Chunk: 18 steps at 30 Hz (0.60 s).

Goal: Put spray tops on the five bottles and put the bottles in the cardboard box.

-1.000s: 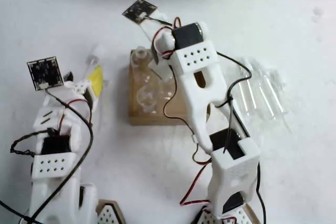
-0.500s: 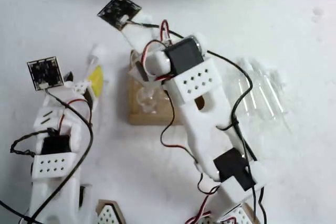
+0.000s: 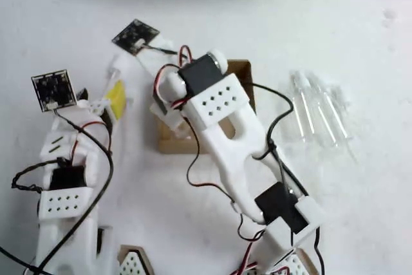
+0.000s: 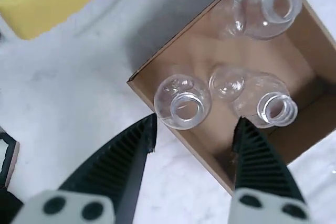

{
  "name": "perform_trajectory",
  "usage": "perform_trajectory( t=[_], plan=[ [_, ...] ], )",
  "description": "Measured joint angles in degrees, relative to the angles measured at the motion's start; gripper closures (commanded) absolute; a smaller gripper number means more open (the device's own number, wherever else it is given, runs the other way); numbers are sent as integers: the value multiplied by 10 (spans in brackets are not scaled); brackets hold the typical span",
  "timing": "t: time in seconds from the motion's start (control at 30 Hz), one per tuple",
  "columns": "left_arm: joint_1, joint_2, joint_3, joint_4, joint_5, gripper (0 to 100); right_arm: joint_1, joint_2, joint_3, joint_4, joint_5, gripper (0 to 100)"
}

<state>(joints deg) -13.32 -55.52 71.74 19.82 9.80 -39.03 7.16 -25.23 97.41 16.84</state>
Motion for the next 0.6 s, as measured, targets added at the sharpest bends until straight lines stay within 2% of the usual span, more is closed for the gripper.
perform_trajectory(
  t=[0.6],
  plan=[
    [0,0,0,0,0,732,2,0,87,-61,-2,808]
  ],
)
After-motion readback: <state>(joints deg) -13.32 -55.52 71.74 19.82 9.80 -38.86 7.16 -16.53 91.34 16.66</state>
